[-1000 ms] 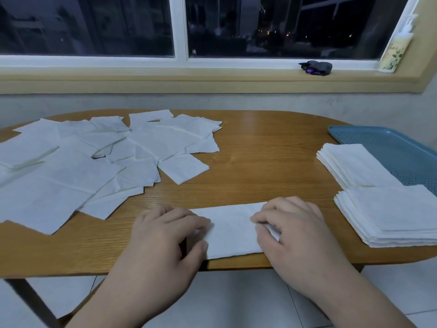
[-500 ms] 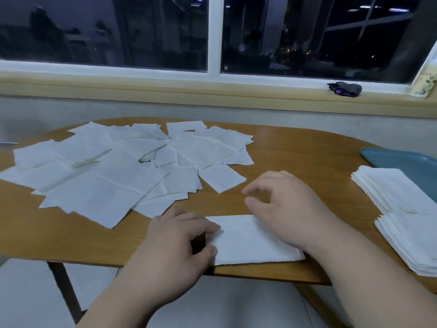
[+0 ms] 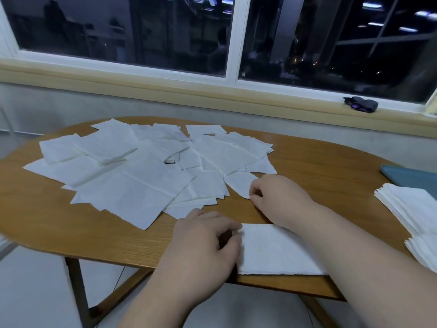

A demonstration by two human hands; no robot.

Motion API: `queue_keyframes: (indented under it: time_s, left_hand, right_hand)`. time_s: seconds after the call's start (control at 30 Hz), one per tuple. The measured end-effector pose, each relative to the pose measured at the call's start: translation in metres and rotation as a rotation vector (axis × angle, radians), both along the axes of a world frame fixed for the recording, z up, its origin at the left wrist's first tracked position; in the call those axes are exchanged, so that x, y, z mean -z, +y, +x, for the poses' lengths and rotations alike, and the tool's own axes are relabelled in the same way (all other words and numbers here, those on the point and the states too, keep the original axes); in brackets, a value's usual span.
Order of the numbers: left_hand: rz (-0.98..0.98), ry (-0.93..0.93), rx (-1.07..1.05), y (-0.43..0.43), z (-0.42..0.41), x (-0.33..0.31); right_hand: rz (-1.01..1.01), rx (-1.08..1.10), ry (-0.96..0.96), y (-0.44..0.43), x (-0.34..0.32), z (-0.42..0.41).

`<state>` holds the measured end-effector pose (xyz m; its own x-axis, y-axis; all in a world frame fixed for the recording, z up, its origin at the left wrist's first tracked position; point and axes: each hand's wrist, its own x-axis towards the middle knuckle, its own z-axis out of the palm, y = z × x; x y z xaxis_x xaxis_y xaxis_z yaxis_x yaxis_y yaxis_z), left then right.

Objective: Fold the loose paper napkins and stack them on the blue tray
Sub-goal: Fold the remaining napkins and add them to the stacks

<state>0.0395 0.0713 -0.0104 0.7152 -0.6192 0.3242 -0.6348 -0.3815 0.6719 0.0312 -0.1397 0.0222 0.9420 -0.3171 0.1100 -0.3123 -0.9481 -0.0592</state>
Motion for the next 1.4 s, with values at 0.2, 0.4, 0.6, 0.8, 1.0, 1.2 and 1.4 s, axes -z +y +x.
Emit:
queue_keyframes:
  time_s: [0.2, 0.4, 0.6, 0.8, 1.0, 1.2, 1.4]
  left_hand:
    - [-0.022, 0.002, -0.03, 0.002, -0.001, -0.004]
    - [-0.061, -0.007, -0.05, 0.002, -0.006, -0.006]
    - [-0.09, -0.093, -0.052, -0.002, -0.006, -0.009]
    - [-0.341, 0.261, -0.052, 0.0, -0.015, -0.024]
    - [-0.357, 0.358, 0.014, -0.008, -0.018, -0.021]
    - [-0.202, 0.298, 0.03, -0.018, -0.021, -0.016]
    - [-0.13, 0.255, -0.007, -0.024, -0.021, -0.008]
  right_hand:
    - [0.028, 0.046, -0.138, 0.0, -0.012, -0.03]
    - [0.066, -0.122, -0.259, 0.014, -0.032, -0.078]
    - [0.199, -0.219, -0.465, 0.03, -0.05, -0.118]
    - [0.612, -0.052, -0.584, 0.028, -0.042, -0.133]
    - [0.729, -0.012, -0.515, 0.028, -0.011, -0.143]
    - [0.741, 0.127, -0.603, 0.02, 0.012, -0.142]
    - [0.687, 0.108, -0.558, 0.008, 0.021, -0.136]
